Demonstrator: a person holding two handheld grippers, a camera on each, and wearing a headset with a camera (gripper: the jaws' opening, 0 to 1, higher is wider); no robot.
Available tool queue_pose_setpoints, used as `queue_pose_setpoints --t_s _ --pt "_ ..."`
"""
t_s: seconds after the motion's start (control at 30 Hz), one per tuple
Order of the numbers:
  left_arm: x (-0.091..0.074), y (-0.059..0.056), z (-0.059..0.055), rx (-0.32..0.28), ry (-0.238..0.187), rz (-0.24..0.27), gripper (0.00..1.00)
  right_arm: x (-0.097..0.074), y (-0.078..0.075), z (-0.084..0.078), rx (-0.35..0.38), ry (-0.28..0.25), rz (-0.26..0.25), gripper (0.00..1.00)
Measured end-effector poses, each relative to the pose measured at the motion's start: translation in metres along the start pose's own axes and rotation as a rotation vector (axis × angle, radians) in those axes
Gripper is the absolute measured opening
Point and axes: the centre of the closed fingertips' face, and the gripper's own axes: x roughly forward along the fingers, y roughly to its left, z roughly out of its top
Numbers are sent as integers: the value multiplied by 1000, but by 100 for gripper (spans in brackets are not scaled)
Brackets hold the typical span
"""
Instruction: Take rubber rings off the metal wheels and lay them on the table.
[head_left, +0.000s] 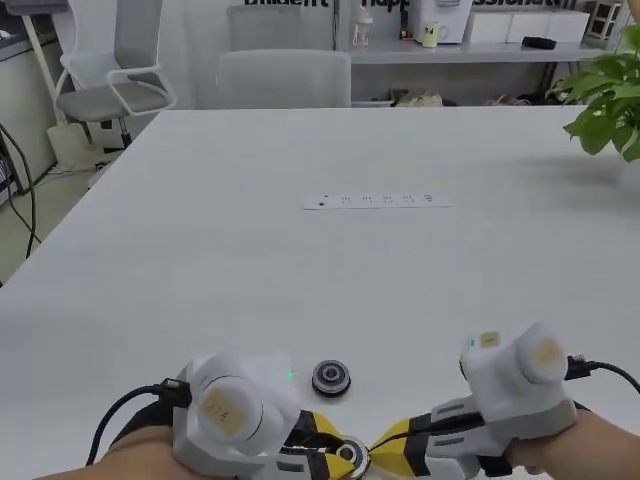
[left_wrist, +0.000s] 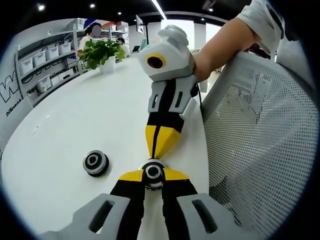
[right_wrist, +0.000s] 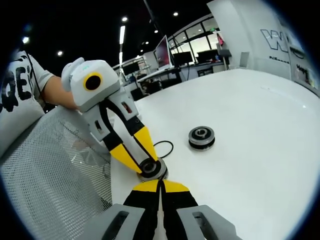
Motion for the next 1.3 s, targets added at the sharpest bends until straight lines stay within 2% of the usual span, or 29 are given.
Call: queue_pose_setpoints --t_s 0.07,0.5,1.3 --pt "0 0 0 -1 1 1 7 0 0 5 25 -24 4 0" --pt "0 0 0 -1 8 8 7 1 2 8 62 -39 15 0" --pt "0 1 0 0 13 14 7 4 10 13 50 -43 41 0"
